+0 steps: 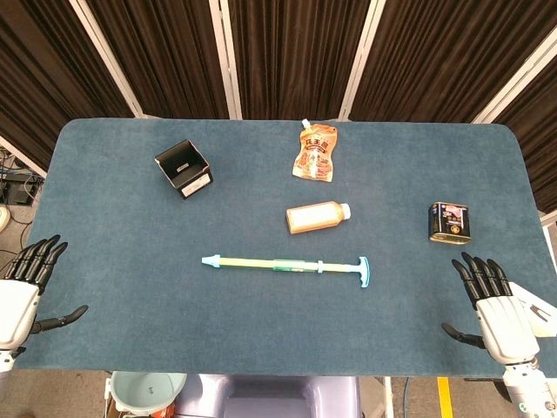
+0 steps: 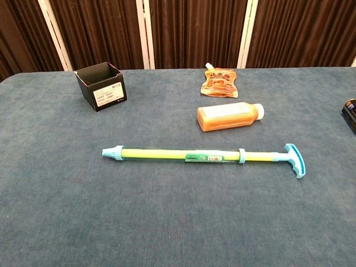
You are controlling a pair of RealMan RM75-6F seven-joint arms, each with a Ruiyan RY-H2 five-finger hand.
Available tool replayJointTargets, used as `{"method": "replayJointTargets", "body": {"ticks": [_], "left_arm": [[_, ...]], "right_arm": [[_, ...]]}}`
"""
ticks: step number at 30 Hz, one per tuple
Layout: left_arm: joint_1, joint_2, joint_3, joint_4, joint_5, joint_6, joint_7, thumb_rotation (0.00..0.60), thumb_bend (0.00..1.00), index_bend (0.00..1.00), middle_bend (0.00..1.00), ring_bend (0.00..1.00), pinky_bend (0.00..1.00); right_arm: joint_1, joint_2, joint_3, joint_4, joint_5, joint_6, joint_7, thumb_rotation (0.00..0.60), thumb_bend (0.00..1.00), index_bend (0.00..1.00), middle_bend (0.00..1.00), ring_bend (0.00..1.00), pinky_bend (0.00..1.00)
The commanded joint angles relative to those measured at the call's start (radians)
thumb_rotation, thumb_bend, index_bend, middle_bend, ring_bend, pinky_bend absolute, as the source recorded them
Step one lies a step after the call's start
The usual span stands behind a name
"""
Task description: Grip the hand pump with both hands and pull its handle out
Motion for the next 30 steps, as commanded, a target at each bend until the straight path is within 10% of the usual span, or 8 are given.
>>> {"method": "replayJointTargets", "body": {"ticks": [1, 6, 14, 30], "left_arm": [[0.001, 0.002, 0.004, -0.005, -0.008, -0.015, 0.013, 0.6, 0.13, 0.02, 0.01, 0.03, 0.1], [-0.008, -0.019, 0.001, -0.007, 0.004, -0.016, 0.037, 0.6, 0.13, 0.05, 0.04, 0.04, 0.1], [-0.081, -0.148, -0.043, 0.015, 0.086, -0.024, 0.157, 0.6, 0.19, 0.48, 0.13, 0.07, 0.11], [-0.297, -0.422, -0.138, 0.082, 0.022, -0.289, 0.39, 0.6, 0.21, 0.46, 0.1, 0.08, 0.11]], "right_arm": [[0.0, 0.005, -0.004, -0.02, 0.012, -0.016, -0.017, 0.6, 0.0, 0.0, 0.0, 0.0, 0.0], [0.004, 0.008, -0.005, -0.027, 0.014, -0.024, -0.012, 0.6, 0.0, 0.0, 0.0, 0.0, 0.0], [0.011, 0.013, -0.001, -0.031, 0.018, -0.034, 0.003, 0.6, 0.0, 0.0, 0.0, 0.0, 0.0], [0.022, 0.039, 0.005, -0.008, 0.046, -0.059, 0.079, 0.6, 0.0, 0.0, 0.0, 0.0, 0.0]]}}
